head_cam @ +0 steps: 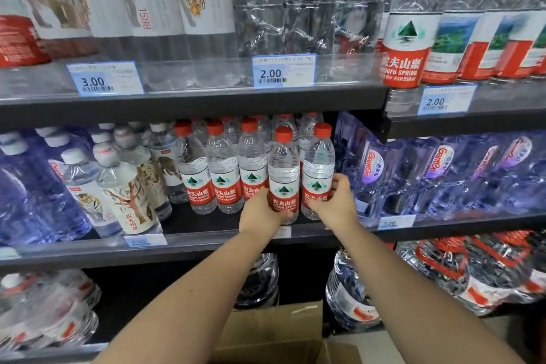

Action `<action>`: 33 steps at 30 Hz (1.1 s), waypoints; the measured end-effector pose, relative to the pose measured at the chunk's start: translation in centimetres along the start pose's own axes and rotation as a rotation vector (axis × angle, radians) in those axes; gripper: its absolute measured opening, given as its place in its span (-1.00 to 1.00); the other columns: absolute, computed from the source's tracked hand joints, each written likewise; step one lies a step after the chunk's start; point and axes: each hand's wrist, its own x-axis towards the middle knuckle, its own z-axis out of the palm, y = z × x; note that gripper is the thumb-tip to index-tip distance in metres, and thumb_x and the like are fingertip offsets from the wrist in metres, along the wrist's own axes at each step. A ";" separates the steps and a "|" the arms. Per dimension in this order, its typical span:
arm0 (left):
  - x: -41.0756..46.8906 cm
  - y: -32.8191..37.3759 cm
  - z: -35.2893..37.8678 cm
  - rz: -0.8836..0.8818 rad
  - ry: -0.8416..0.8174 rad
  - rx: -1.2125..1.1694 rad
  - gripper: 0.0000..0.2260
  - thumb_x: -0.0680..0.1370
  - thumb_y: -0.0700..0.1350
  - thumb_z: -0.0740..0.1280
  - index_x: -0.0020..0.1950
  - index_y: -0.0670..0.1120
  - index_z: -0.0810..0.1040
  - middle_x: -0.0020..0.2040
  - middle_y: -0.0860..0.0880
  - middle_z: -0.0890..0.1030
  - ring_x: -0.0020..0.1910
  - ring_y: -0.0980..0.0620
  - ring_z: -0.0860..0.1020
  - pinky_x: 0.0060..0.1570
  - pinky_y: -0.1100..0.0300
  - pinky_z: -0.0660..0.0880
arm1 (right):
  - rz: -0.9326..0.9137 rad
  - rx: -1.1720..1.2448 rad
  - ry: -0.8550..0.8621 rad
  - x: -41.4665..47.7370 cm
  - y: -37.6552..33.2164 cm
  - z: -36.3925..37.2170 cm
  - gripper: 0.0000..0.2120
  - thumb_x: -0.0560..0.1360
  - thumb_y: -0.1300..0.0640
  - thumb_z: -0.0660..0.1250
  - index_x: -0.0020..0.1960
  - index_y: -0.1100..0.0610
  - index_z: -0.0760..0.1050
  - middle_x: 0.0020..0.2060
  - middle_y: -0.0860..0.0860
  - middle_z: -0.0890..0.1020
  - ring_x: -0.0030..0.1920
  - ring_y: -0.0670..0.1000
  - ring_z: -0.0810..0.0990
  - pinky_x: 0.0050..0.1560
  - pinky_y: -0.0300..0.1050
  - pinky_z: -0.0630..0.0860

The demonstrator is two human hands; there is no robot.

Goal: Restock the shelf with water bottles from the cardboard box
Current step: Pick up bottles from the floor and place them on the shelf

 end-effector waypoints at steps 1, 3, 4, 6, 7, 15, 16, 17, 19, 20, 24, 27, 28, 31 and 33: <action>0.2 0.0 0.1 -0.014 0.005 0.026 -0.53 0.35 -0.08 0.57 0.21 -0.03 0.53 0.12 0.02 0.66 0.10 0.00 0.60 0.15 -0.02 0.54 | -0.006 -0.010 -0.015 0.0 0.1 -0.1 -0.34 0.31 0.18 0.56 0.28 0.08 0.29 -0.11 -0.21 0.48 -0.02 -0.06 0.54 0.01 -0.12 0.45; 0.7 0.4 0.3 -0.029 0.018 0.066 -0.62 0.38 -0.05 0.54 0.14 -0.04 0.56 0.07 0.01 0.67 0.07 -0.02 0.61 0.11 -0.02 0.54 | 0.000 -0.029 -0.035 0.1 -0.1 0.0 -0.33 0.32 0.18 0.55 0.30 0.10 0.27 -0.05 -0.15 0.51 0.00 -0.07 0.53 0.02 -0.14 0.43; 0.9 0.8 0.4 -0.025 0.027 0.107 -0.67 0.40 -0.04 0.52 0.11 -0.06 0.57 0.04 -0.01 0.67 0.05 -0.05 0.61 0.09 -0.02 0.55 | 0.001 -0.031 -0.035 0.2 -0.2 0.2 -0.33 0.31 0.17 0.57 0.29 0.11 0.29 0.00 -0.09 0.53 0.04 -0.05 0.53 0.04 -0.12 0.43; 1.4 1.2 0.7 -0.014 0.050 0.228 -0.75 0.48 -0.01 0.45 0.06 -0.11 0.59 -0.02 -0.07 0.67 0.01 -0.11 0.61 0.00 0.02 0.54 | -0.015 -0.065 0.013 0.6 -0.5 0.8 -0.33 0.24 0.12 0.60 0.24 0.11 0.35 0.10 0.04 0.53 0.13 0.04 0.53 0.14 0.01 0.49; 1.7 1.3 0.8 -0.024 0.066 0.263 -0.75 0.51 0.01 0.41 0.07 -0.13 0.60 -0.02 -0.09 0.66 0.00 -0.13 0.61 -0.05 0.07 0.53 | -0.022 -0.086 0.030 0.8 -0.7 1.0 -0.34 0.22 0.10 0.61 0.22 0.12 0.38 0.11 0.08 0.52 0.16 0.07 0.52 0.17 0.06 0.50; 2.4 1.0 1.4 -0.037 0.098 0.292 -0.75 0.51 0.07 0.39 -0.08 -0.12 0.59 -0.16 -0.06 0.64 -0.09 -0.12 0.62 -0.21 0.13 0.45 | 0.028 0.010 0.002 2.5 -0.9 1.0 -0.40 0.37 0.27 0.49 0.31 0.17 0.29 0.06 0.02 0.54 0.02 -0.04 0.50 0.01 -0.14 0.40; 2.3 1.0 1.5 -0.030 0.097 0.284 -0.73 0.50 0.09 0.39 -0.10 -0.12 0.58 -0.19 -0.05 0.63 -0.12 -0.12 0.61 -0.24 0.14 0.44 | 0.029 0.003 0.010 2.6 -0.9 1.1 -0.41 0.36 0.27 0.49 0.30 0.16 0.32 0.10 0.04 0.54 0.06 -0.03 0.50 0.06 -0.12 0.43; 2.4 1.1 1.6 -0.029 0.097 0.280 -0.70 0.49 0.11 0.39 -0.10 -0.13 0.59 -0.20 -0.05 0.63 -0.14 -0.11 0.61 -0.25 0.14 0.43 | 0.019 -0.006 0.021 2.7 -1.0 1.3 -0.42 0.35 0.26 0.50 0.30 0.15 0.35 0.14 0.06 0.53 0.12 -0.01 0.51 0.12 -0.08 0.45; 2.7 1.2 1.6 -0.041 0.101 0.293 -0.68 0.48 0.15 0.39 -0.13 -0.12 0.60 -0.24 -0.04 0.62 -0.19 -0.10 0.59 -0.28 0.13 0.42 | 0.003 -0.036 0.024 2.9 -0.9 1.5 -0.42 0.35 0.23 0.51 0.31 0.12 0.38 0.20 0.09 0.50 0.24 0.07 0.49 0.26 -0.01 0.44; 2.7 1.3 1.4 -0.047 0.100 0.306 -0.68 0.47 0.16 0.39 -0.17 -0.12 0.58 -0.28 -0.03 0.60 -0.23 -0.09 0.57 -0.29 0.14 0.42 | 0.005 -0.045 0.008 2.9 -1.0 1.5 -0.42 0.37 0.23 0.51 0.32 0.13 0.37 0.23 0.10 0.51 0.27 0.09 0.49 0.27 -0.03 0.42; 2.6 1.4 1.1 -0.047 0.093 0.320 -0.68 0.49 0.13 0.39 -0.27 -0.10 0.49 -0.36 -0.01 0.51 -0.24 -0.12 0.58 -0.31 0.14 0.40 | 0.005 -0.121 -0.030 3.0 -1.3 1.6 -0.46 0.43 0.19 0.48 0.32 0.17 0.34 0.25 0.11 0.54 0.27 0.12 0.51 0.24 -0.01 0.43; 1.9 1.5 0.7 -0.012 0.098 0.315 -0.77 0.52 0.06 0.37 -0.06 -0.11 0.58 -0.19 -0.04 0.61 -0.10 -0.11 0.60 -0.22 0.14 0.45 | -0.006 -0.166 -0.024 2.2 -1.3 1.2 -0.48 0.42 0.18 0.48 0.31 0.18 0.37 0.22 0.13 0.54 0.24 0.13 0.53 0.21 -0.02 0.45; 1.5 1.5 0.4 0.002 0.103 0.312 -0.78 0.53 0.03 0.36 0.04 -0.10 0.58 -0.12 -0.04 0.63 -0.07 -0.09 0.60 -0.18 0.14 0.47 | -0.016 -0.181 -0.015 1.6 -1.2 0.9 -0.48 0.41 0.20 0.48 0.31 0.16 0.37 0.21 0.13 0.53 0.23 0.12 0.54 0.21 -0.02 0.46; 0.0 2.0 -0.6 0.114 0.094 0.331 -0.80 0.53 -0.07 0.33 0.13 -0.05 0.56 -0.01 -0.01 0.65 -0.01 -0.06 0.60 -0.08 0.09 0.55 | -0.103 -0.280 -0.022 -0.9 -1.3 -0.2 -0.49 0.40 0.21 0.45 0.30 0.13 0.38 0.20 0.11 0.50 0.21 0.10 0.52 0.24 0.06 0.49; -1.3 2.8 -1.4 0.254 0.078 0.421 -0.79 0.52 -0.11 0.32 0.15 -0.04 0.59 0.08 -0.02 0.63 0.06 -0.06 0.58 0.01 0.04 0.55 | -0.189 -0.421 -0.077 -2.7 -1.8 -1.1 -0.57 0.41 0.19 0.42 0.26 0.13 0.44 0.16 0.11 0.51 0.20 0.11 0.50 0.22 0.08 0.48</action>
